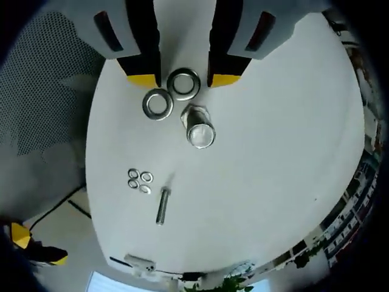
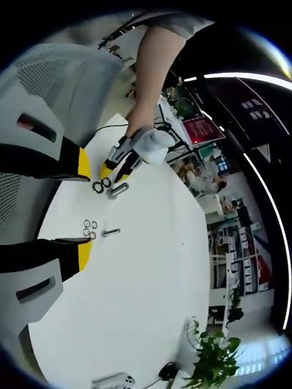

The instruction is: Place the washer onto the threaded stud by aligning its center hole with the stud, sliding it down to the base, and recovering from edge contact or off-axis alignment until the washer reaches the visible bottom stop.

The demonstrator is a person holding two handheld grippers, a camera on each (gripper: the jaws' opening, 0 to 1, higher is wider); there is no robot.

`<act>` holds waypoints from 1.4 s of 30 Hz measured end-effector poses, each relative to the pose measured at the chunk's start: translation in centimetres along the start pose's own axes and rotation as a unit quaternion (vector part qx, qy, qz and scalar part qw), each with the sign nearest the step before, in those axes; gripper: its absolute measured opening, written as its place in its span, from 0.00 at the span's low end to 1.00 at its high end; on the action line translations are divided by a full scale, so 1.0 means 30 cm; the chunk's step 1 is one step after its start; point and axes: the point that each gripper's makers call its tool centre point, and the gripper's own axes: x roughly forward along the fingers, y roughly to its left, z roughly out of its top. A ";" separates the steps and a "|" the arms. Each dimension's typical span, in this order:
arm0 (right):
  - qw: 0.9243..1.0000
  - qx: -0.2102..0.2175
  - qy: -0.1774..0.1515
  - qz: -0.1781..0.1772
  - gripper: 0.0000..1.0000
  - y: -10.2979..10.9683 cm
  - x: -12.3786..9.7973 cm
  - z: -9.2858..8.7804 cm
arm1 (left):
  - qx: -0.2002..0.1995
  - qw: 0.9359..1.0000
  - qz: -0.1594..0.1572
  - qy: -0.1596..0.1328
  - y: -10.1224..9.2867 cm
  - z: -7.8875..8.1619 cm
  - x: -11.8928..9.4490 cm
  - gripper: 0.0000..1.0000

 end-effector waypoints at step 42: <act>1.000 0.005 0.003 -0.007 0.38 -0.011 -0.003 -0.004 | 0.131 0.982 -0.021 0.133 0.002 -0.150 -0.039 0.22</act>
